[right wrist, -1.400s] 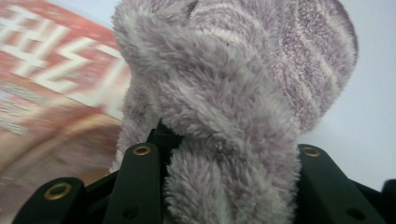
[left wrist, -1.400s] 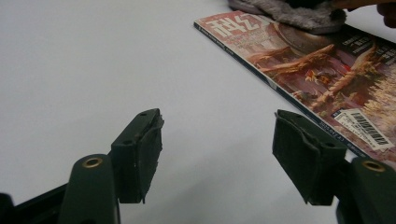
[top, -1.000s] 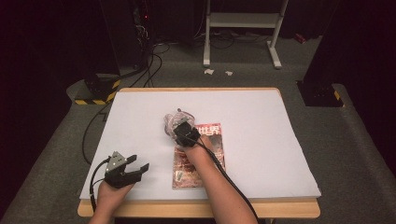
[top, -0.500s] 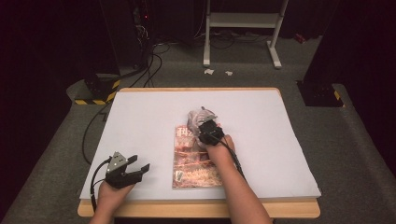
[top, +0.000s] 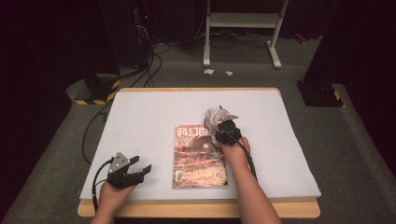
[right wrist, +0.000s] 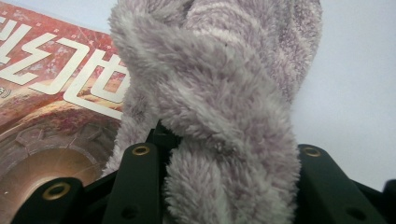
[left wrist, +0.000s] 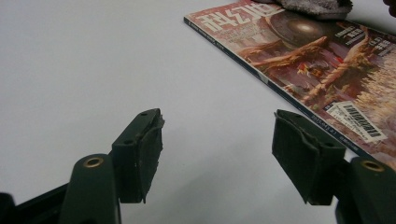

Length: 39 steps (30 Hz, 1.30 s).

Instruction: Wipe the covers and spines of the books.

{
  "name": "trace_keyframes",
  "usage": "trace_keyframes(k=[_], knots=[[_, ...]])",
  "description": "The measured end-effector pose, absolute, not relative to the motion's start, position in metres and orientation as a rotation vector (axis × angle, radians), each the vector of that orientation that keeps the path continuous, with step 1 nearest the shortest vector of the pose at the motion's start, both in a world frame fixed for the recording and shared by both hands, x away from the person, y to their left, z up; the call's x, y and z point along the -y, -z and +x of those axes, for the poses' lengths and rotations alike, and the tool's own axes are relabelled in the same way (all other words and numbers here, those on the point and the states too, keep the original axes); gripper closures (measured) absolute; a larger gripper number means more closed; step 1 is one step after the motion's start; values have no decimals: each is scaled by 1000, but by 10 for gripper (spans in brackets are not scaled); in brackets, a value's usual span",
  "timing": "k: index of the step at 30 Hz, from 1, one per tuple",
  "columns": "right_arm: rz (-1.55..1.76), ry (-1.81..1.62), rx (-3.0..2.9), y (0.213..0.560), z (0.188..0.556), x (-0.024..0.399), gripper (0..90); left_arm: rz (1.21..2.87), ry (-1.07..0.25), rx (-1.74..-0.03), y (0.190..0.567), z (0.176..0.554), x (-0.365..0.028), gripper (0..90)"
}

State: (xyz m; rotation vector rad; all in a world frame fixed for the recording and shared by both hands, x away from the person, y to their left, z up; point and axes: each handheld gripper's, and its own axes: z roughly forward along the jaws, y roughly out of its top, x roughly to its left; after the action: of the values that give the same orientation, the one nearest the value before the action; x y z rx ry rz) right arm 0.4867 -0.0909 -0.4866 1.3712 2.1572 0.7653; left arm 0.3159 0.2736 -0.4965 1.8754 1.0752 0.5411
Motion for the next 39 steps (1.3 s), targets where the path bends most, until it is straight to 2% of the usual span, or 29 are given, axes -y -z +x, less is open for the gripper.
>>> trace_keyframes(k=[8, 17, 29, 39], knots=[[1306, -806, -2137, 463, 472, 95, 601, 1863, -524, -1069, 496, 316, -273, 352], [1323, -801, -2085, 452, 447, 136, 595, 1893, -520, -1059, 494, 314, -261, 367], [1416, -785, -1990, 469, 398, 203, 588, 1909, -489, -1066, 493, 314, -252, 382], [1467, -742, -2004, 496, 389, 227, 548, 1943, -485, -1050, 495, 314, -243, 381]])
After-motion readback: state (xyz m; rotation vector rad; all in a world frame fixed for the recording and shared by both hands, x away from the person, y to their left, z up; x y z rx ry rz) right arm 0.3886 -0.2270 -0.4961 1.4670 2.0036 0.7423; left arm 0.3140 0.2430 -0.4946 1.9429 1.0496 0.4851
